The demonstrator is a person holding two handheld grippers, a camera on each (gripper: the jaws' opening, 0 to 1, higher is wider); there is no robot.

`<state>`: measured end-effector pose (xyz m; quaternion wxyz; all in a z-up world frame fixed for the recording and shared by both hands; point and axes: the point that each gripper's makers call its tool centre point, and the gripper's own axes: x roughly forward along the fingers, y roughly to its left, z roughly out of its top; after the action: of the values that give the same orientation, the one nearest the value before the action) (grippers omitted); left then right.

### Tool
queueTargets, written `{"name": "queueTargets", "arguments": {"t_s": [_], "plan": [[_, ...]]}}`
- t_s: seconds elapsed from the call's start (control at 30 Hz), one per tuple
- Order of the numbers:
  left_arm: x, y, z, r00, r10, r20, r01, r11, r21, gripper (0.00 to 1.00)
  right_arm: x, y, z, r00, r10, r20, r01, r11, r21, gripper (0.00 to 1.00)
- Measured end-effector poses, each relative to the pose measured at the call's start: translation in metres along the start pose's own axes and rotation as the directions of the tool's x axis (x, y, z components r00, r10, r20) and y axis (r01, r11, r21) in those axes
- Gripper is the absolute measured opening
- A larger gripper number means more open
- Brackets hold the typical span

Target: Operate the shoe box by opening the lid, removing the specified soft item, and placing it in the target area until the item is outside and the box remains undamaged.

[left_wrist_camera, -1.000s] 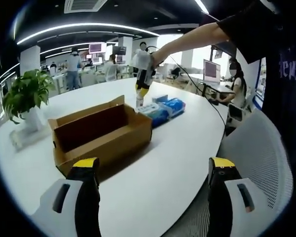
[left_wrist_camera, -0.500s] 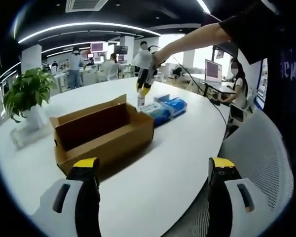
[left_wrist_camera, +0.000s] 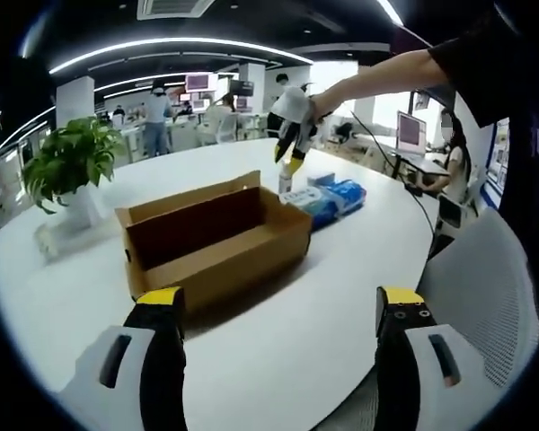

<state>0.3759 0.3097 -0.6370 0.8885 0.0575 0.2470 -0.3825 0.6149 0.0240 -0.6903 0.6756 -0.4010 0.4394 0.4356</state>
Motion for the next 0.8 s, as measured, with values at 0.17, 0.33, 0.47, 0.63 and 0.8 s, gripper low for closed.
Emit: {"name": "queueTargets", "arguments": {"t_s": [0.17,0.33,0.47,0.63,0.8], "plan": [[0.001,0.022,0.004,0.998,0.057,0.002,-0.057,0.998,-0.03,0.81,-0.004,-0.005,0.01,0.998,-0.005,0.06,-0.001,0.996,0.088,0.44],[0.001,0.046,0.006,0.993,0.118,-0.006,-0.118,0.992,-0.054,0.71,-0.006,-0.01,0.022,0.993,-0.019,0.118,-0.002,0.985,0.171,0.45],[0.0,0.065,0.008,0.986,0.167,0.002,-0.166,0.981,-0.099,0.64,-0.004,-0.014,0.031,0.988,-0.022,0.153,-0.013,0.973,0.23,0.45],[-0.002,0.088,0.009,0.971,0.238,0.012,-0.234,0.96,-0.156,0.51,-0.002,-0.018,0.043,0.981,-0.036,0.192,-0.025,0.952,0.306,0.43],[-0.004,0.116,0.004,0.944,0.329,0.018,-0.314,0.913,-0.262,0.35,0.002,-0.023,0.054,0.973,-0.058,0.224,-0.03,0.929,0.369,0.37]]}}
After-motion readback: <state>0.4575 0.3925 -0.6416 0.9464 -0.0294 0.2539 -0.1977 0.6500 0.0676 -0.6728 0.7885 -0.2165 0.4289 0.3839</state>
